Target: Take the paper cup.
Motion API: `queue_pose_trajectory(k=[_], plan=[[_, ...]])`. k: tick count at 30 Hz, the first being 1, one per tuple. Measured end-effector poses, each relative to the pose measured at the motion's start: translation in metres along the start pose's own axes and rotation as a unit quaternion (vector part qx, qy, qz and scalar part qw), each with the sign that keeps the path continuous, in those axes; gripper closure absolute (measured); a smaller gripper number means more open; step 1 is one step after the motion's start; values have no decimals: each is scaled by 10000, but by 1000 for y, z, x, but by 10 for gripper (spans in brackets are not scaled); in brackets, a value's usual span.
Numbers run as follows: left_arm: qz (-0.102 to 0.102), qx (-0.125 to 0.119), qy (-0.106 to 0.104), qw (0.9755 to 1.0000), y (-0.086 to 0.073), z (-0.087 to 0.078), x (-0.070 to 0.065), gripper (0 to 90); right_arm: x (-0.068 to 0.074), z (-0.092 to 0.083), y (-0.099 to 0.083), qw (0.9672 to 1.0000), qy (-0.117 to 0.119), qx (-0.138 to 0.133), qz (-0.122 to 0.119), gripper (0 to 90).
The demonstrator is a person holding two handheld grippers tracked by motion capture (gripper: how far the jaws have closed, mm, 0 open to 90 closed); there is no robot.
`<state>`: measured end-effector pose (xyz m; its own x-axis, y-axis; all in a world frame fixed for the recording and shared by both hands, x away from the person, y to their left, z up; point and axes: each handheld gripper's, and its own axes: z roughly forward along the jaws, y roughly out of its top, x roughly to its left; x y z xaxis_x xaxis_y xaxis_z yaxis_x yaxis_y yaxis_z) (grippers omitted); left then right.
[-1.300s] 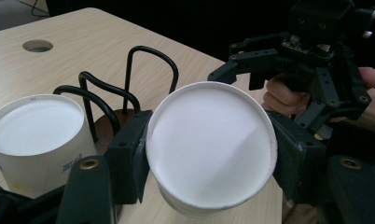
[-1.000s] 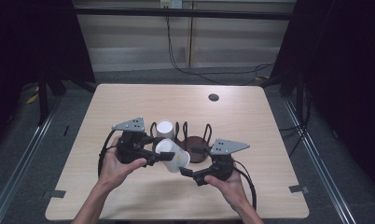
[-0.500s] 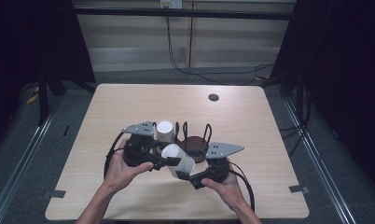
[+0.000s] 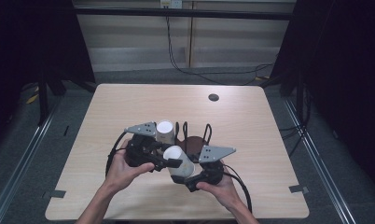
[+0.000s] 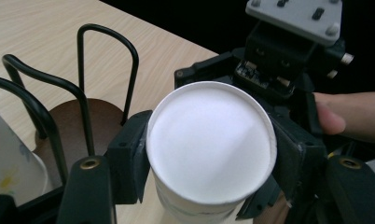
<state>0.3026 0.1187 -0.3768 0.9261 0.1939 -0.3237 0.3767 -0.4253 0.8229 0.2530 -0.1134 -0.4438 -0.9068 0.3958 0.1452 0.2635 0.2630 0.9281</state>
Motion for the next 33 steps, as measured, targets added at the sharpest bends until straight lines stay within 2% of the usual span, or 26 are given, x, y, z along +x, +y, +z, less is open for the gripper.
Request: queue_pose_trajectory(k=[2, 8, 12, 17, 19, 21, 27, 31, 33], plan=[[-53, -48, -42, 10000, -1, -1, 2, 374, 0, 0, -2, 10000, -4, -40, -10, 258], [-158, -186, -182, 9995, -2, -6, 5, 370, 0, -3, 0, 9997, 55, -221, 54, 280], [-268, -253, -265, 9990, -3, -7, 7, 358, 0, -4, 0, 9997, 80, -236, 73, 291], [-270, -291, -337, 9986, -5, -6, 9, 348, -1, -6, 1, 9996, 107, -229, 100, 299], [-264, -304, -327, 9987, -5, -6, 9, 311, -1, -7, 1, 9996, 123, -224, 123, 300], [-367, -282, -260, 9986, -5, -5, 10, 277, -2, -7, 2, 9995, 129, -236, 153, 300], [-354, -261, -205, 9988, -6, -2, 12, 203, -3, -9, 3, 9996, 131, -158, 206, 304], [-323, -275, -174, 9989, -7, -4, 11, 192, -4, -11, 4, 9996, 107, -73, 244, 306], [-370, -240, -195, 9988, -7, -4, 11, 192, -5, -13, 4, 9996, 70, -34, 260, 306]])
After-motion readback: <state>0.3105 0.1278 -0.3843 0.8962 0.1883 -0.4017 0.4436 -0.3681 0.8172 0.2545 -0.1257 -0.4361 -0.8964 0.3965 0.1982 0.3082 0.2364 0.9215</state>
